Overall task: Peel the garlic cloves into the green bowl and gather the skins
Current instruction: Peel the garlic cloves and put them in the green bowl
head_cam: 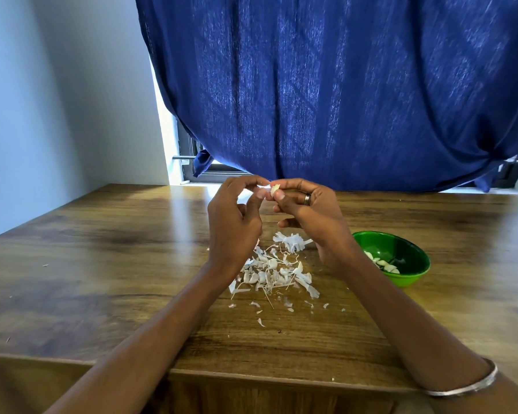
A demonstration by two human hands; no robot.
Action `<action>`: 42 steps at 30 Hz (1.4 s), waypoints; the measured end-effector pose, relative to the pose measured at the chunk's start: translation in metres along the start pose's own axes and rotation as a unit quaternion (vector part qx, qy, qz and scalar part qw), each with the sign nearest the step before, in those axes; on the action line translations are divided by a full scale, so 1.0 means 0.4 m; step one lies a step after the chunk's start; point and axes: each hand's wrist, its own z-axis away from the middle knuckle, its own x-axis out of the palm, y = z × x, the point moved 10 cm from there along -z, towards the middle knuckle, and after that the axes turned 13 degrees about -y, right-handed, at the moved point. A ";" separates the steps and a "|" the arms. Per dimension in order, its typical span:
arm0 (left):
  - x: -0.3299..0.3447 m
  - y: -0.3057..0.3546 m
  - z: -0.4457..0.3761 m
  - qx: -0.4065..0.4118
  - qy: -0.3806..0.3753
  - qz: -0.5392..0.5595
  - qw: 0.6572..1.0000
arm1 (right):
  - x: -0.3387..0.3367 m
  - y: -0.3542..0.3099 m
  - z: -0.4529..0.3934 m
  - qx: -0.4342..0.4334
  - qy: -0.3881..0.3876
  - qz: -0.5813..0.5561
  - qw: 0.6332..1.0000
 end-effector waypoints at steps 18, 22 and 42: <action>0.005 -0.002 -0.007 -0.030 -0.015 0.021 0.999 | -0.019 -0.029 -0.005 -0.023 -0.005 0.121 0.992; 0.024 -0.026 -0.007 -0.067 -0.049 0.040 0.996 | -0.012 -0.035 -0.009 -0.016 -0.030 0.152 0.988; 0.015 -0.036 -0.005 -0.097 -0.038 0.028 0.994 | -0.036 -0.035 -0.012 -0.002 -0.018 0.189 0.982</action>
